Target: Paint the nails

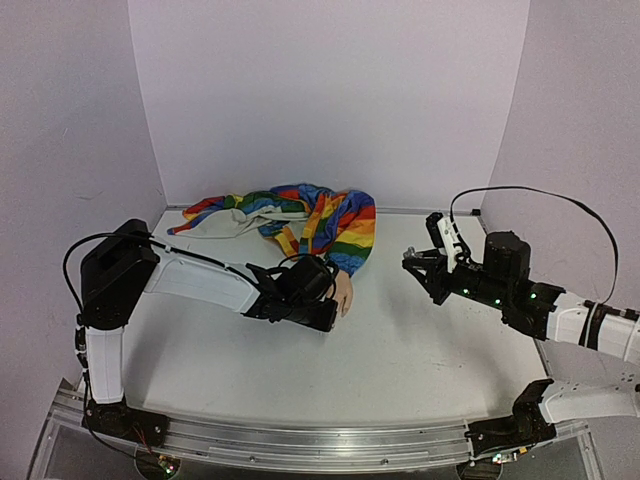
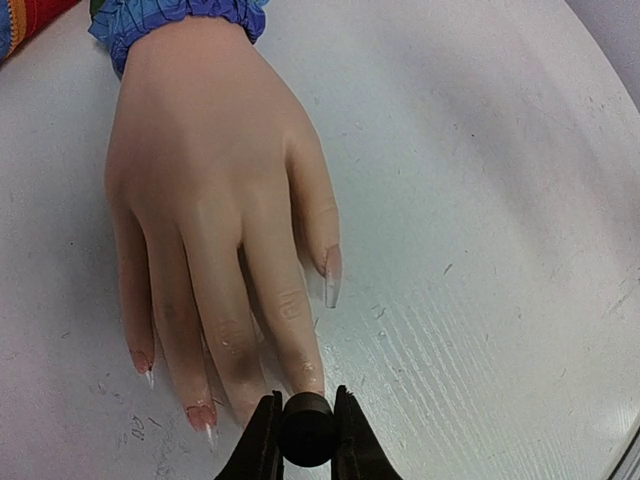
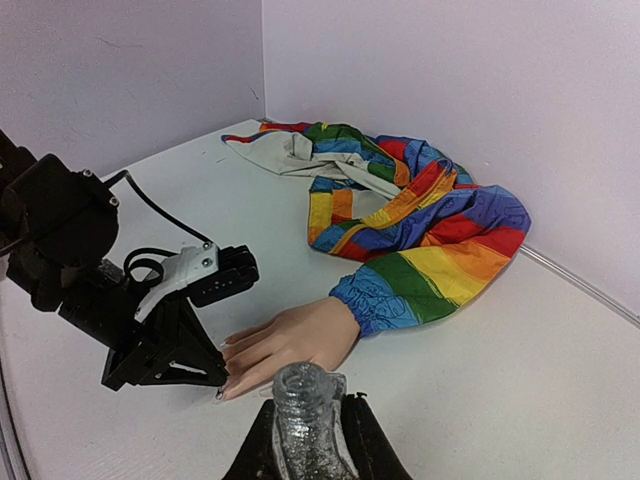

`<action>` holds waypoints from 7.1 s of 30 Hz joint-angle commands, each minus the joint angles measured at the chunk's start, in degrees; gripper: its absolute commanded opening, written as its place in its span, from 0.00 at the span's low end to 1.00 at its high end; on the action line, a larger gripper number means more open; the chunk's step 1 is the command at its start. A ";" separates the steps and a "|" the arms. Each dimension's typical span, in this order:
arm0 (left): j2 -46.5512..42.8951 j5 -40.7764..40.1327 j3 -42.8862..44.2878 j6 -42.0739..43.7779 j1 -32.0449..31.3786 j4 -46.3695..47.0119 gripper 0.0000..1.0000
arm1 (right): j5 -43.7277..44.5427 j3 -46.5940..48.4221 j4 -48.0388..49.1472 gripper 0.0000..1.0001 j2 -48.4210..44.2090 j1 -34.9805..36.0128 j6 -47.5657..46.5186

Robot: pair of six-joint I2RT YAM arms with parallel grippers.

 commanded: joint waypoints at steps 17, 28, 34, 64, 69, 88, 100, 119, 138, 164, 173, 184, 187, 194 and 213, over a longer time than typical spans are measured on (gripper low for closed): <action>0.33 1.18 2.25 0.77 0.40 2.66 0.00 | -1.05 0.16 4.27 0.00 -0.01 -0.21 -0.36; 0.07 2.06 1.52 -0.20 0.31 2.90 0.00 | -1.35 0.22 4.32 0.00 -0.03 -0.21 -0.30; -0.23 1.74 1.16 -0.43 0.24 2.85 0.00 | -1.30 0.19 4.26 0.00 -0.01 -0.21 -0.34; -3.68 0.26 -0.43 -1.70 0.20 2.77 0.00 | -1.66 0.28 4.31 0.00 0.43 -0.19 -0.29; -6.17 -0.50 -0.94 -1.16 0.26 2.78 0.00 | -1.74 0.29 4.31 0.00 0.51 -0.21 -0.27; -2.86 0.32 1.34 -0.93 0.79 2.77 0.00 | -1.67 0.29 4.31 0.00 0.51 -0.21 -0.37; -1.47 1.09 1.96 -0.76 1.14 2.77 0.00 | -1.81 0.28 4.32 0.00 0.78 -0.21 -0.36; -0.54 2.08 2.41 -0.76 1.14 2.77 0.00 | -2.10 0.29 4.32 0.00 1.00 -0.20 -0.36; -1.41 2.33 0.32 -1.40 1.14 2.77 0.00 | -2.17 0.29 4.32 0.00 0.95 -0.18 -0.36; -1.77 3.13 -0.94 -1.66 0.80 2.77 0.00 | -2.56 0.43 4.58 0.00 1.42 -0.15 -0.32; -1.79 3.13 -1.26 -2.12 0.63 2.77 0.00 | -2.57 0.42 4.58 0.00 1.31 -0.21 -0.22; -1.63 3.31 -1.29 -2.38 0.35 2.79 0.00 | -2.62 0.42 4.59 0.00 1.35 -0.19 -0.19; -1.53 3.40 -1.33 -2.45 0.35 2.79 0.00 | -2.67 0.30 4.58 0.00 1.31 -0.21 -0.19; -1.43 3.58 -1.33 -2.49 0.27 2.77 0.00 | -2.70 0.42 4.58 0.00 1.39 -0.19 -0.19; -2.43 2.73 -1.66 -2.00 0.26 2.85 0.00 | -2.88 0.38 4.58 0.00 1.65 -0.17 -0.20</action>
